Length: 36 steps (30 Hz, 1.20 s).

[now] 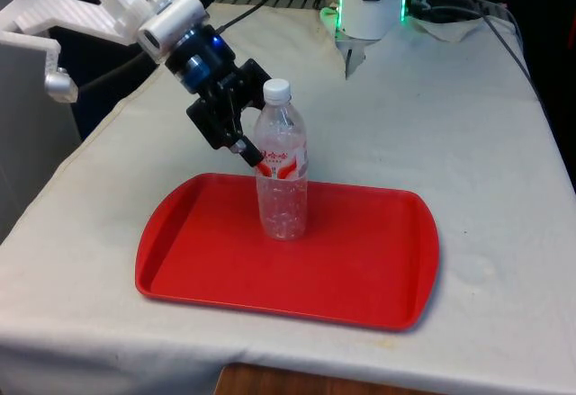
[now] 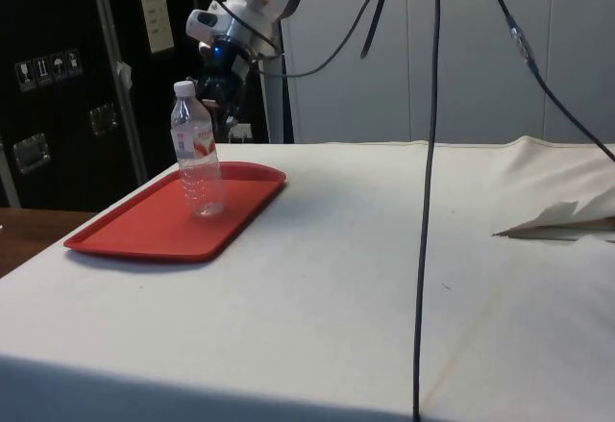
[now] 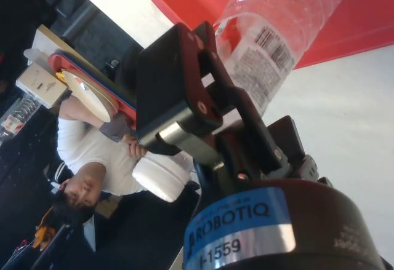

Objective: Place the bottle upright on the tray.

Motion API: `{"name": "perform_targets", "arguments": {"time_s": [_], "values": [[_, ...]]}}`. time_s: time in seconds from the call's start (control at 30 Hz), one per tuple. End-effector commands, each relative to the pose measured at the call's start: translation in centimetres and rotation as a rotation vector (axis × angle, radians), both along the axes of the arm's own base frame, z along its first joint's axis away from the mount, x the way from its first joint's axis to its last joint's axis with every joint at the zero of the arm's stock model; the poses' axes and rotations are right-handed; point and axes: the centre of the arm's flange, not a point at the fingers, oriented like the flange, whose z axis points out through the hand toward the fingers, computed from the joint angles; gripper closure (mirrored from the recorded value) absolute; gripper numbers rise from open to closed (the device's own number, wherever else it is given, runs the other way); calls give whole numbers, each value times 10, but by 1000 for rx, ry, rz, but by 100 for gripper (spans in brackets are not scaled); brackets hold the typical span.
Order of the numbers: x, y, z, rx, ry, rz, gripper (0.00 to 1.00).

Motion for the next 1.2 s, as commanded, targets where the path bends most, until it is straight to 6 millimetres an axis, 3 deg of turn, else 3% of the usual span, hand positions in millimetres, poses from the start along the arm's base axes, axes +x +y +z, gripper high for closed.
{"name": "perform_targets", "arguments": {"time_s": [0.0,0.6,1.17], "values": [[0,-1,3,-4,0,0,0],[-1,-17,24,-11,-6,2,0],[-3,-26,62,-17,-13,-1,0]]}}
